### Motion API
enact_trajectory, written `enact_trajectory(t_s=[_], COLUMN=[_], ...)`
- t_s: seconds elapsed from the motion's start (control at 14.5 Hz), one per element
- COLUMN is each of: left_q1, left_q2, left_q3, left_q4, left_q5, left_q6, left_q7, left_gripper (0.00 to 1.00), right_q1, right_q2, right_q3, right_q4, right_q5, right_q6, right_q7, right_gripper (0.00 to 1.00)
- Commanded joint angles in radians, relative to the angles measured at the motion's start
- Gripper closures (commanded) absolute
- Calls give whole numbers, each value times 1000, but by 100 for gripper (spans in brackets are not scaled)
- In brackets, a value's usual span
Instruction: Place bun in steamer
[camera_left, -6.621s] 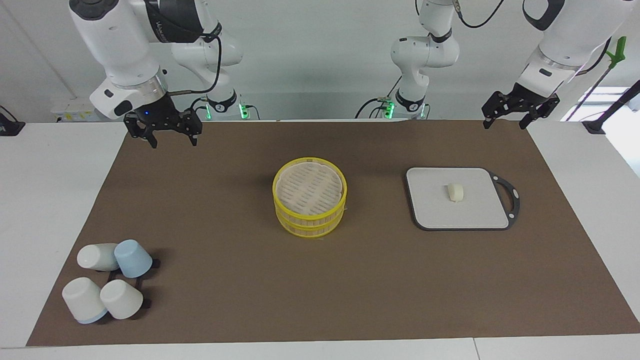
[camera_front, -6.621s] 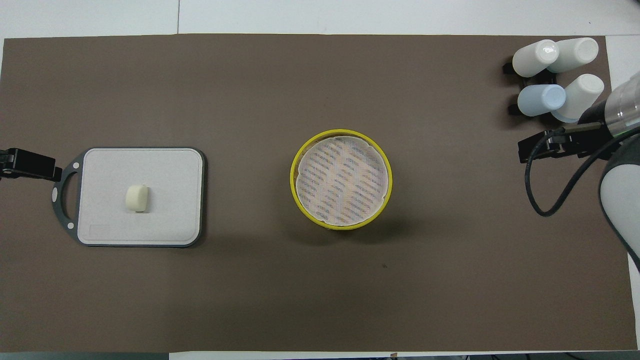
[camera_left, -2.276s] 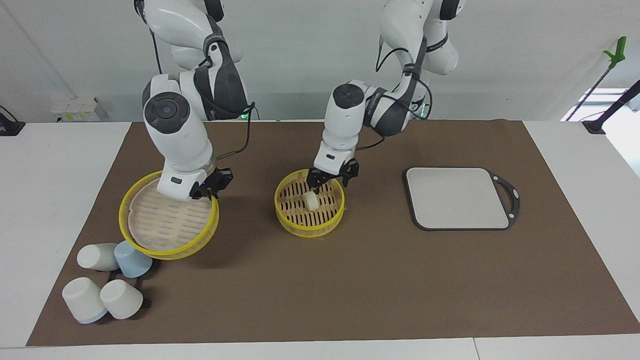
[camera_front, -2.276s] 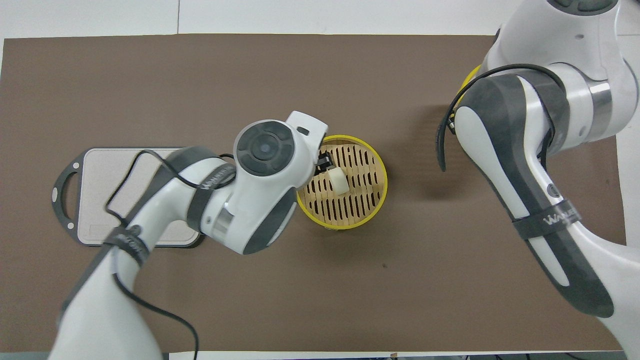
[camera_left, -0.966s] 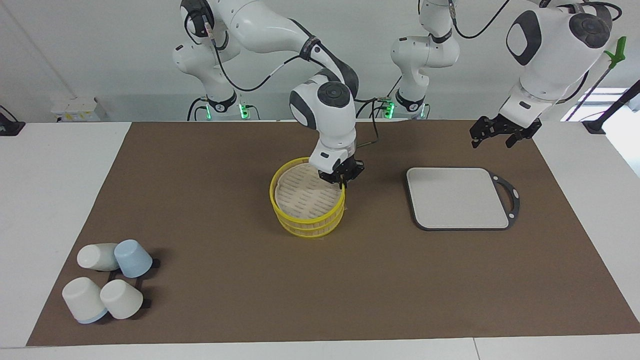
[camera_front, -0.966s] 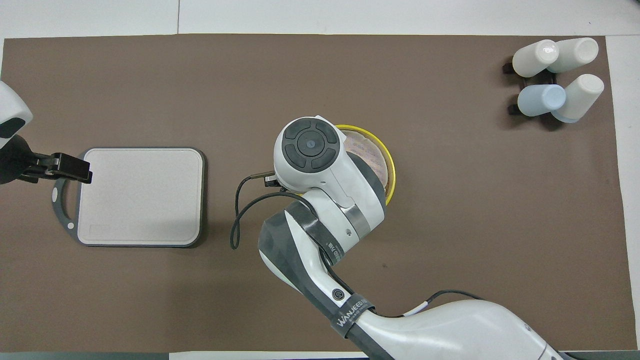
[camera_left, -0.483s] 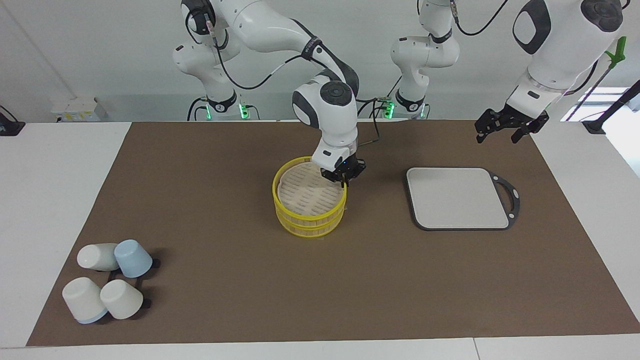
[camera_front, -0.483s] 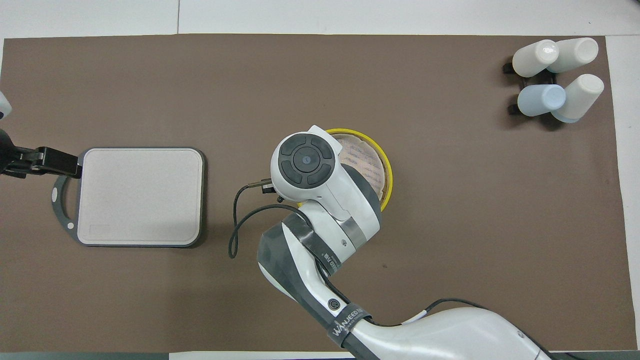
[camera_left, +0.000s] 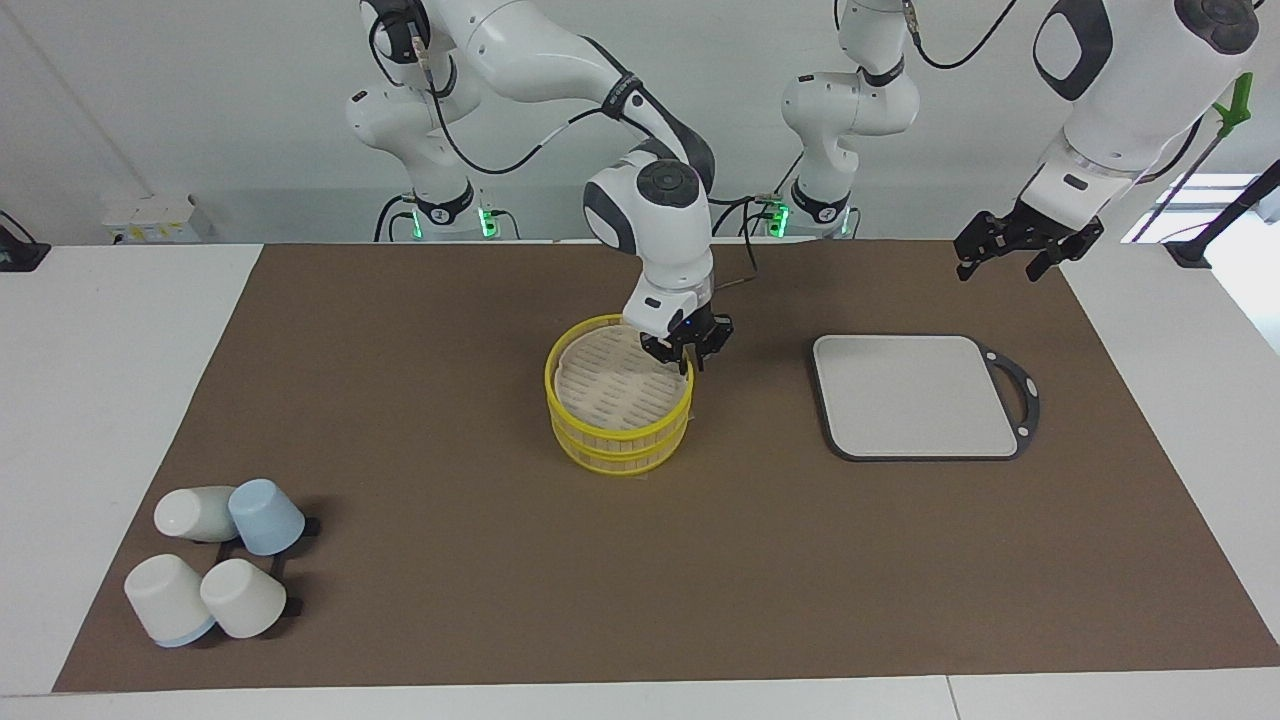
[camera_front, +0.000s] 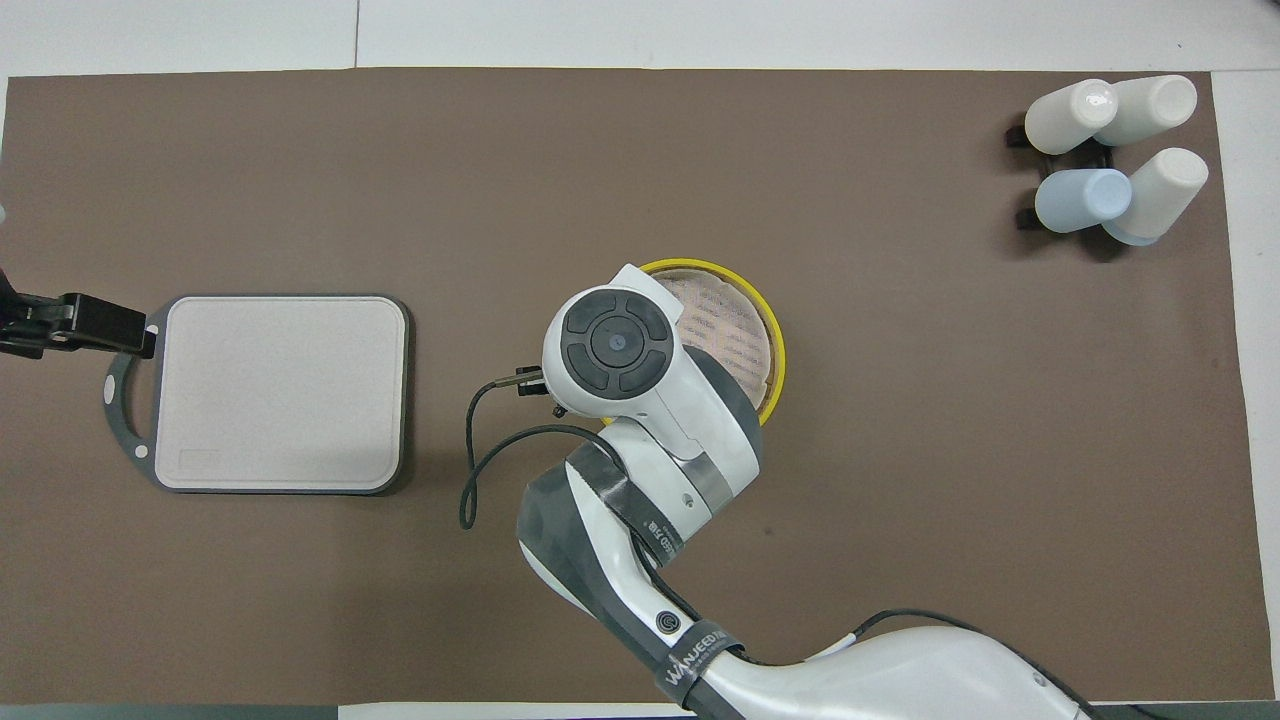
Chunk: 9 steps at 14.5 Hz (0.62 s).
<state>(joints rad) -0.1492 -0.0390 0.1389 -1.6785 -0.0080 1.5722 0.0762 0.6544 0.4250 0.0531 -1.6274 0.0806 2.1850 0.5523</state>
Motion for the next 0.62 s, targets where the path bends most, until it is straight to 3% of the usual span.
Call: enact_trajectory(t_s=[0.0,0.21,0.41,0.55], left_q1=[-3,-4,5,7], left_q2=[5,4,-7,-12], left_q3=[10,11,5,4], left_q4=[26,31,31,31], left_q5=[-29,-29,-29,-27], left_q6=[-32,-46,-46,-49], left_q7=[14,14,14,16], left_gripper=[0,0,0,0], right_q1=[-10,-83,-287,-404], right_q2=[-20,-93,-196,-250], right_q3=[-7,-61,-61,-62], right_q4=[32,61,63,52], right_q5=[8,-1,-1,-2], right_q6=[-25,-123,-330,-468], right_q7=[21,-20,-199,-419], right_gripper=[0,0,0,0])
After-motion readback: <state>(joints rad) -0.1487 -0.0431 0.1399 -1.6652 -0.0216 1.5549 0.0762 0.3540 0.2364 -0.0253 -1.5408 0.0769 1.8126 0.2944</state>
